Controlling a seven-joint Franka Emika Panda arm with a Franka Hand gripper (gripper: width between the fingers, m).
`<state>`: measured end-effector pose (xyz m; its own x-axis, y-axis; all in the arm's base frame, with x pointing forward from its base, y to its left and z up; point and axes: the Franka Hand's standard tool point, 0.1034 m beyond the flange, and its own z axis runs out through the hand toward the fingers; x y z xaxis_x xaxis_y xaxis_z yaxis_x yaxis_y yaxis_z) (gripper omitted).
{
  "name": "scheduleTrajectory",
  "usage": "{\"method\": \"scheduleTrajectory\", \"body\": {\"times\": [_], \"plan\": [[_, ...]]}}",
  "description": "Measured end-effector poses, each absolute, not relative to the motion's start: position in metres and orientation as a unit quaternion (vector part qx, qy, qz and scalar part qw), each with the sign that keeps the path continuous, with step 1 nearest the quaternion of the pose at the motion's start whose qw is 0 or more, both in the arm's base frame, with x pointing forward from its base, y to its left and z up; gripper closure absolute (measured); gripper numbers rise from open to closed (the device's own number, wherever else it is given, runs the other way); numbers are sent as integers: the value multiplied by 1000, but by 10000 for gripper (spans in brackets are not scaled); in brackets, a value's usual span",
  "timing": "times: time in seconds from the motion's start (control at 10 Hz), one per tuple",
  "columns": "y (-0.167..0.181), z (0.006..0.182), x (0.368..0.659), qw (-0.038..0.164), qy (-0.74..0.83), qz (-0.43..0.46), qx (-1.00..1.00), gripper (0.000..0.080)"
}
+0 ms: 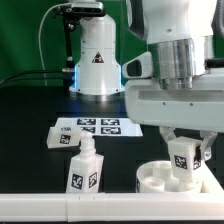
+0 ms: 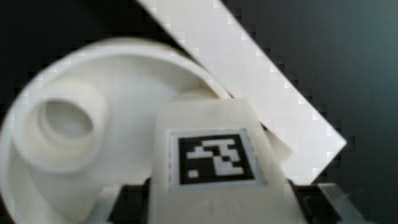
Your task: Assemble stool
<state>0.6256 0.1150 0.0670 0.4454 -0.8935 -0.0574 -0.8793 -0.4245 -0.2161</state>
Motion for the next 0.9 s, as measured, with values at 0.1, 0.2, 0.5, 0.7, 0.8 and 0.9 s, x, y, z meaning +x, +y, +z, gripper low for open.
{"method": "scheduleTrajectory", "body": {"times": [0.1, 0.2, 0.5, 0.7, 0.8, 0.9], "plan": [[114, 67, 625, 119, 582, -38, -803, 463], [114, 67, 624, 124, 598, -36, -791, 463], [115, 68, 625, 145, 700, -15, -699, 462], [122, 69, 627, 167, 814, 17, -557, 463], [127, 69, 627, 170, 864, 36, -473, 463], [127, 71, 628, 176, 890, 41, -419, 463]]}}
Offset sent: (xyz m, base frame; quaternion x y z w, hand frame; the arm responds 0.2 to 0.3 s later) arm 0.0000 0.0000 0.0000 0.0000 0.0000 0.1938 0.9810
